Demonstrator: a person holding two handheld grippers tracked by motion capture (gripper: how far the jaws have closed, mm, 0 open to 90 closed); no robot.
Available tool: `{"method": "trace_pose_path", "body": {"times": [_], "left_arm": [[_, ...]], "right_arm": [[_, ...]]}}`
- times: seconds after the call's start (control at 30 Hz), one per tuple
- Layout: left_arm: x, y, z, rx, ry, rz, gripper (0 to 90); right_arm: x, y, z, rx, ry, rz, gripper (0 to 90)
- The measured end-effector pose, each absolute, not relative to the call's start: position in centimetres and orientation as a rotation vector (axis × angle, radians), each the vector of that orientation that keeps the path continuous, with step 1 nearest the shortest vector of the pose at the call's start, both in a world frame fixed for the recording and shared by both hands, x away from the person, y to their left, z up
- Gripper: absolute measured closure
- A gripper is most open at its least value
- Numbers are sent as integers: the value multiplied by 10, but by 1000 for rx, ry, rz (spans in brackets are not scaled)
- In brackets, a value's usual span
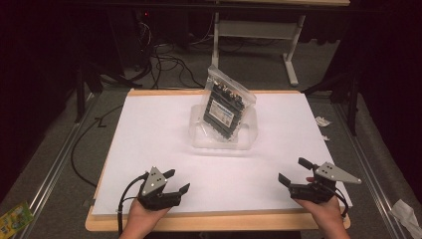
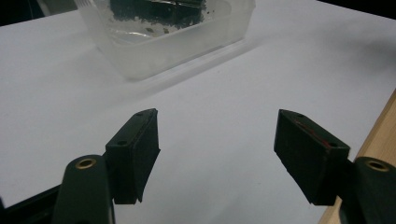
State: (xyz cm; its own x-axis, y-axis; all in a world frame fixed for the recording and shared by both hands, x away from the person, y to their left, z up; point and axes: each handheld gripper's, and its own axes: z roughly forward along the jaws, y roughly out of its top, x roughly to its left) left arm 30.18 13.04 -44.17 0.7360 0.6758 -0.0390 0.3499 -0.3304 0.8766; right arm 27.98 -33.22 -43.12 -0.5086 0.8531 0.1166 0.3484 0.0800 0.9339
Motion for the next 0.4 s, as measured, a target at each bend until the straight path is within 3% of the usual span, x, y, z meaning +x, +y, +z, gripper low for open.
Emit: {"method": "trace_pose_path", "body": {"times": [0.4], "left_arm": [[303,133,-442,1920,820,423,295]], "right_arm": [[286,-330,-438,1179,1922,1411,24]]}}
